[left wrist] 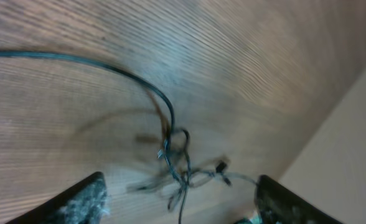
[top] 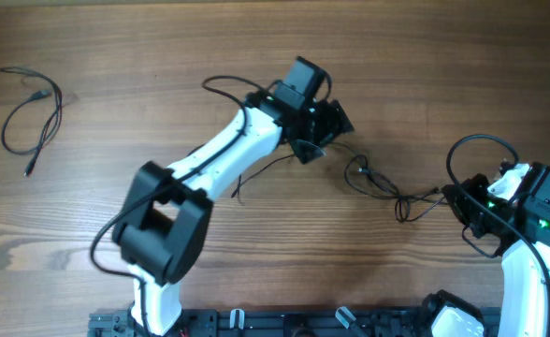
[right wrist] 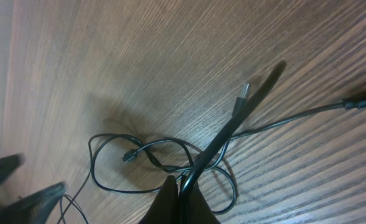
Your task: Untangle cables
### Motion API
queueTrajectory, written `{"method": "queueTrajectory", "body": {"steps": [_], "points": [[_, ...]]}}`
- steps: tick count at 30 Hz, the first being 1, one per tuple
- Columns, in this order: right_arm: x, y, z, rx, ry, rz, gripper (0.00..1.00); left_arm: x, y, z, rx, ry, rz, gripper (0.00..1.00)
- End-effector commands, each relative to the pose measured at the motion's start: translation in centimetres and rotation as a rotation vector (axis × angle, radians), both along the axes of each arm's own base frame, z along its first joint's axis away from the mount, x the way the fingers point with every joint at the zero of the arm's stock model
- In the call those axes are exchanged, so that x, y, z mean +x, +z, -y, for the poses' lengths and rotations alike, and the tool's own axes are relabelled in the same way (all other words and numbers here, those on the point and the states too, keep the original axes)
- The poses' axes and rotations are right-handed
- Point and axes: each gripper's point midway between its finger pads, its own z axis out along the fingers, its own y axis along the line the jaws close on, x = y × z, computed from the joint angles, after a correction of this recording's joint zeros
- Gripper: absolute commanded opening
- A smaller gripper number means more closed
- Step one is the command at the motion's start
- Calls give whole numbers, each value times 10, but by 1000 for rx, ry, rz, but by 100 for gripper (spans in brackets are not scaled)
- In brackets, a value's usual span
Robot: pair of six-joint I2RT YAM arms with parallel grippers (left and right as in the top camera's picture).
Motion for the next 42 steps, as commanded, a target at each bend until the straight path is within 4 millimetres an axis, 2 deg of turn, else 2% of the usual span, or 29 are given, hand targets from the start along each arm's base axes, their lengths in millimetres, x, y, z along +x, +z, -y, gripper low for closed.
{"method": "queueTrajectory", "body": {"steps": [1,4,6,7,9,10,11,13,15,17,18,20,21,23,25,26,29,31,33,34,35,37,39,42], "points": [[2,6,-3,-5,28,22,5,5,-39,12,21,122,-84,66],[-3,3,-10,14,43,-1,5,11,-60,29,0,109,-59,64],[-6,4,-24,70,80,-7,5,10,-80,27,51,121,-50,64],[-6,6,-31,95,100,0,5,12,-84,29,60,124,-33,59],[-6,9,-37,115,121,9,5,17,-78,48,7,105,28,50],[-6,8,-38,115,125,5,4,15,-78,52,8,100,43,42],[-8,8,-39,119,124,0,5,12,-79,55,20,98,56,33],[-12,6,-42,133,123,-24,5,9,-82,59,58,95,95,24],[-14,9,-49,179,139,-15,5,10,-85,57,103,68,152,4],[-11,24,-67,290,190,46,5,16,-70,54,76,-80,230,4],[-10,28,-70,312,197,57,4,22,-49,47,44,-166,289,4],[-9,28,-69,309,195,61,5,45,-10,17,64,-191,398,4],[-6,29,-68,315,177,67,4,61,22,-8,72,-184,472,4],[4,34,-64,327,137,89,5,75,49,-41,96,-130,502,3],[13,39,-65,337,126,112,5,82,65,-68,123,-108,525,4],[20,44,-73,344,142,133,4,86,74,-87,143,-93,537,4],[34,54,-100,315,240,192,4,94,86,-122,169,-40,536,4],[41,47,-107,223,239,179,5,97,90,-141,182,-3,524,4],[44,26,-96,45,183,123,6,104,100,-163,189,45,539,4],[43,19,-90,14,149,92,6,107,107,-176,193,73,548,4],[37,0,-72,-28,36,-8,5,108,116,-191,199,106,555,4],[31,-22,-53,-93,-25,-104,5,106,130,-221,216,157,563,4],[29,-35,-38,-140,-62,-151,4,101,139,-245,249,171,573,4],[27,-39,-17,-178,-91,-166,5,96,142,-271,292,195,564,4]]}}
